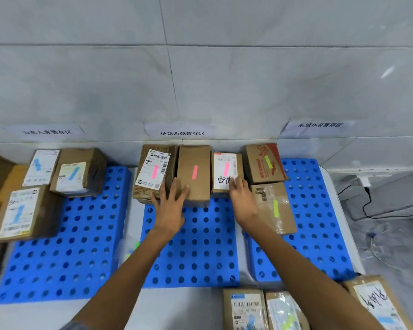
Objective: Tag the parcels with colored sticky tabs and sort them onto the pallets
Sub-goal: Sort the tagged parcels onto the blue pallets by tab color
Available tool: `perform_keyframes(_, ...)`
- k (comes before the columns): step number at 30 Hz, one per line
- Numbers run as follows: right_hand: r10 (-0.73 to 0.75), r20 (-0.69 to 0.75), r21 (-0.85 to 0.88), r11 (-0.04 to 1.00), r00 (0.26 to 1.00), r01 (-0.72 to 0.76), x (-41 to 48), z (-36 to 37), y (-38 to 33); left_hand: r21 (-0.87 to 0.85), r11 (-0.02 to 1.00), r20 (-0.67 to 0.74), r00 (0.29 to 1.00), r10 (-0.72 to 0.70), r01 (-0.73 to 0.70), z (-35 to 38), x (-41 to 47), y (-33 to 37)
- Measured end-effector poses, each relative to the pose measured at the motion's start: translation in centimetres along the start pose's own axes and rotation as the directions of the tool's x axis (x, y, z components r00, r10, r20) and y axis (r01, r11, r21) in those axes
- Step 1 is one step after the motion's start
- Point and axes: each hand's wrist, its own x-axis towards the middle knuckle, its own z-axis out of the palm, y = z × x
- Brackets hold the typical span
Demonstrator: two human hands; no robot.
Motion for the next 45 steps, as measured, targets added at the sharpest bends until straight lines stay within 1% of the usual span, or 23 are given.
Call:
perform_keyframes(3, 0.019, 0.043, 0.027, 0.999, 0.999, -0.02, 2.3, -0.6, 0.1, -0.023, 0.999, 0.022, 0.999, 0.026, -0.026, -0.3, 0.2, 0.1)
perform_keyframes(6, -0.003, 0.09, 0.16, 0.987, 0.996, -0.012, 3.2, -1.6, 0.2, -0.147, 0.989, 0.015, 0.999, 0.028, -0.026, -1.5, 0.4, -0.5)
perform_keyframes(8, -0.047, 0.069, 0.27, 0.962, 0.997, 0.027, 2.4, -2.2, 0.5, -0.245, 0.969, -0.056, 0.998, 0.021, -0.034, -2.4, 0.3, -1.1)
perform_keyframes(10, -0.072, -0.027, 0.355, 0.932, 0.997, 0.077, -0.5, -2.2, 1.1, -0.306, 0.95, -0.148, 0.989, 0.024, -0.069, -2.6, -1.1, -1.3)
perform_keyframes(12, -0.052, -0.109, 0.458, 0.884, 0.993, 0.096, -5.1, -2.0, 1.5, -0.37, 0.918, -0.268, 0.963, 0.042, -0.143, -2.2, -3.6, -0.9)
perform_keyframes(13, -0.033, -0.119, 0.499, 0.862, 0.992, 0.089, -7.4, -1.6, 1.7, -0.413, 0.892, -0.321, 0.946, 0.047, -0.184, -1.8, -5.0, -0.6)
perform_keyframes(14, -0.019, -0.093, 0.53, 0.845, 0.995, 0.066, -9.9, -1.1, 1.9, -0.46, 0.861, -0.342, 0.938, 0.056, -0.219, -1.2, -6.6, 0.0)
perform_keyframes(16, 0.0, 0.038, 0.55, 0.835, 0.999, -0.021, -14.7, 0.7, 2.4, -0.545, 0.8, -0.275, 0.955, 0.112, -0.251, 0.8, -10.1, 1.7)
perform_keyframes(19, 0.111, 0.25, 0.458, 0.861, 0.962, -0.219, -21.6, 4.3, 3.5, -0.632, 0.753, -0.01, 0.973, 0.229, -0.184, 5.3, -15.3, 4.6)
perform_keyframes(21, 0.174, 0.355, 0.419, 0.849, 0.918, -0.323, -25.8, 6.6, 3.6, -0.671, 0.736, 0.208, 0.93, 0.304, -0.09, 7.7, -18.2, 5.9)
perform_keyframes(23, 0.174, 0.424, 0.451, 0.811, 0.889, -0.374, -28.5, 8.3, 3.0, -0.768, 0.64, 0.363, 0.836, 0.41, 0.02, 9.2, -20.1, 6.9)
perform_keyframes(24, 0.157, 0.426, 0.484, 0.792, 0.891, -0.371, -29.3, 8.8, 2.7, -0.805, 0.589, 0.404, 0.796, 0.451, 0.075, 9.7, -20.8, 7.3)
perform_keyframes(25, 0.155, 0.417, 0.508, 0.778, 0.895, -0.371, -29.8, 9.0, 2.4, -0.824, 0.557, 0.419, 0.776, 0.471, 0.107, 9.9, -21.5, 7.6)
perform_keyframes(26, 0.16, 0.398, 0.523, 0.77, 0.903, -0.367, -30.1, 9.0, 2.1, -0.829, 0.547, 0.416, 0.783, 0.463, 0.117, 10.2, -21.9, 7.7)
perform_keyframes(29, 0.163, 0.346, 0.575, 0.742, 0.924, -0.346, -30.7, 8.7, 1.4, -0.813, 0.56, 0.403, 0.849, 0.342, 0.16, 9.8, -22.7, 7.4)
perform_keyframes(31, 0.139, 0.262, 0.635, 0.72, 0.955, -0.279, -30.5, 7.8, 0.3, -0.814, 0.562, 0.334, 0.91, 0.245, 0.147, 8.4, -23.4, 6.1)
perform_keyframes(33, 0.108, 0.155, 0.694, 0.695, 0.982, -0.186, -29.6, 6.3, -1.7, -0.834, 0.546, 0.186, 0.972, 0.147, 0.077, 6.2, -23.9, 3.9)
perform_keyframes(35, 0.057, 0.092, 0.783, 0.613, 0.994, -0.108, -28.4, 4.4, -5.2, -0.855, 0.518, 0.041, 0.999, 0.028, 0.021, 3.6, -24.3, 0.7)
perform_keyframes(37, -0.013, 0.039, 0.842, 0.538, 0.999, -0.026, -26.7, 2.9, -9.5, -0.891, 0.454, -0.04, 0.994, -0.097, 0.009, 1.8, -24.2, -3.0)
perform_keyframes(39, -0.091, 0.001, 0.856, 0.514, 0.996, 0.047, -24.8, 2.2, -14.2, -0.908, 0.419, -0.105, 0.97, -0.22, -0.003, 0.8, -23.6, -6.7)
perform_keyframes(42, -0.218, 0.027, 0.865, 0.494, 0.976, 0.087, -21.7, 1.7, -21.6, -0.883, 0.47, -0.206, 0.901, -0.383, -0.002, 0.3, -22.0, -12.6)
perform_keyframes(44, -0.282, 0.073, 0.85, 0.52, 0.957, 0.089, -20.0, 1.9, -25.9, -0.85, 0.524, -0.21, 0.876, -0.434, 0.056, 1.0, -20.8, -16.1)
perform_keyframes(45, -0.325, 0.093, 0.838, 0.536, 0.941, 0.102, -19.4, 2.3, -27.7, -0.833, 0.545, -0.185, 0.88, -0.437, 0.095, 1.7, -20.4, -17.8)
